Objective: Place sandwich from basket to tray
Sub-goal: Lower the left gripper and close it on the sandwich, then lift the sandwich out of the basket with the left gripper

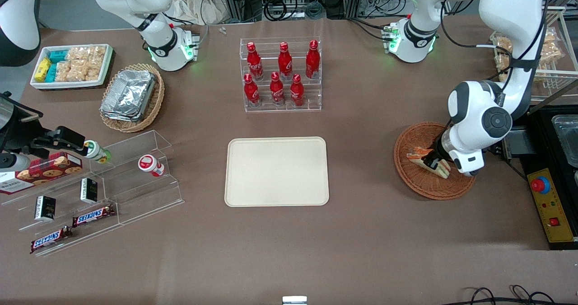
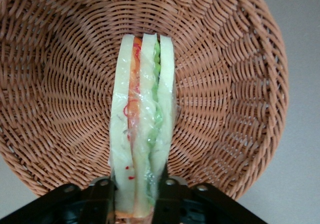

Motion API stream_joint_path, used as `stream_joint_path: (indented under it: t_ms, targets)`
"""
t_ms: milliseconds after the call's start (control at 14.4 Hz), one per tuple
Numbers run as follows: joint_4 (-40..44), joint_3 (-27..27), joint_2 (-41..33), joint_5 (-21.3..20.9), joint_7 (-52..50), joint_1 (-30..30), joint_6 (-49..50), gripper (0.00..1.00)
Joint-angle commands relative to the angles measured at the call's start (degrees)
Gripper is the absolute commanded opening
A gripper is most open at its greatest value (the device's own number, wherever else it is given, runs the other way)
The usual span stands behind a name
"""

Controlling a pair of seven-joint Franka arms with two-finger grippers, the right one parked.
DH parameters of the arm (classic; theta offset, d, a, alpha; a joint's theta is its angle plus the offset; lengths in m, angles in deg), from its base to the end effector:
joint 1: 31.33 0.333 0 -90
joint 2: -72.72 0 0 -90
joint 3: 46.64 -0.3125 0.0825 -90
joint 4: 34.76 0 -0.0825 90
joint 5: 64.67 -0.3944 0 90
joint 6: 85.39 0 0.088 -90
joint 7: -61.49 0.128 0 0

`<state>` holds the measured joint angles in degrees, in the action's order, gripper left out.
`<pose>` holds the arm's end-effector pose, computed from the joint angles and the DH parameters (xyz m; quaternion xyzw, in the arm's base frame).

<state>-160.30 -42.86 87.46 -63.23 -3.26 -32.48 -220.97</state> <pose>0.5499 -0.0487 0.2291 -0.8609 -0.5069 0.0431 0.0095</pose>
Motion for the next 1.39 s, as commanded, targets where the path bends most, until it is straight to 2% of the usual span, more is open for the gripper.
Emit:
stream_joint_path:
  t_ms: [0, 139, 348, 626, 765, 974, 1322]
  targets:
    - [-0.24, 0.10, -2.60, -0.65, -3.72, -0.08, -0.23, 0.00]
    - [4.13, 0.27, -4.45, -0.82, -3.55, -0.25, 8.44, 0.00]
    - [14.58, 0.54, -4.63, -1.17, -2.76, -0.61, 23.65, 0.00]
    - [28.04, 0.71, -4.46, -0.21, 1.18, -0.69, 38.87, 0.00]
    - [30.69, 1.84, -4.81, 0.32, 5.66, -0.78, 41.27, 0.00]
    - [32.19, 6.94, -4.90, 0.50, 13.21, -0.69, 44.78, 0.00]
    - [33.15, 18.79, -4.20, -0.29, 14.47, -0.78, 43.30, 0.00]
